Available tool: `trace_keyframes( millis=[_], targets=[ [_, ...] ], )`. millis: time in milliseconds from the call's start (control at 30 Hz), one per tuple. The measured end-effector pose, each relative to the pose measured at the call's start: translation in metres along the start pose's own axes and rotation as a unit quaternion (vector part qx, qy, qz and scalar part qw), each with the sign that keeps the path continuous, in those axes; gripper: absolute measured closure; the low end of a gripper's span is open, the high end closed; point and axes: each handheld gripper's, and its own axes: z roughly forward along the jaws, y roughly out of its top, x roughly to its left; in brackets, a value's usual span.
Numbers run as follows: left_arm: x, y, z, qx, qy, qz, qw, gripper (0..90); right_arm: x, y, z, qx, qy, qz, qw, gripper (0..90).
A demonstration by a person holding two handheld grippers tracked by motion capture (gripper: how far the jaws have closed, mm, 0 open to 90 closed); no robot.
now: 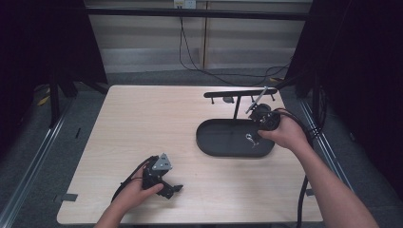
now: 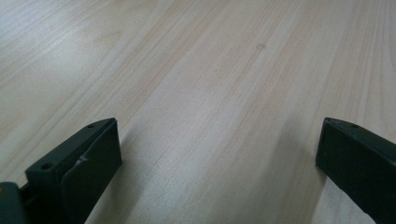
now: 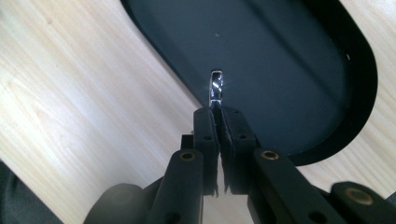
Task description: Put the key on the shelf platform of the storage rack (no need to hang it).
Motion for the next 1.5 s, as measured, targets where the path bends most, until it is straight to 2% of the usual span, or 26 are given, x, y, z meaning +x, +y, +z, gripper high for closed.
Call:
trace_keyframes(
  millis=[33,500,633,933,1500],
  targets=[
    [0.0,0.0,0.0,0.0,0.0,0.0,1.0,0.0,-0.002,0.003,0.001,0.001,0.0,0.007,1.0,85.9],
    [0.0,0.0,0.0,0.0,0.0,0.0,1.0,0.0,-0.011,0.013,0.005,-0.003,-0.005,0.022,0.9997,85.8],
    [0.0,0.0,0.0,0.0,0.001,0.0,1.0,0.0,-0.014,0.016,0.008,-0.004,-0.013,0.027,0.9996,85.8],
    [0.0,0.0,0.0,0.0,0.0,0.0,1.0,0.0,-0.02,0.019,0.013,-0.004,-0.011,0.037,0.9993,85.8],
    [0.0,0.0,0.0,0.0,0.0,0.0,1.0,0.0,-0.023,0.023,0.027,-0.001,-0.018,0.046,0.9988,85.8]
  ],
)
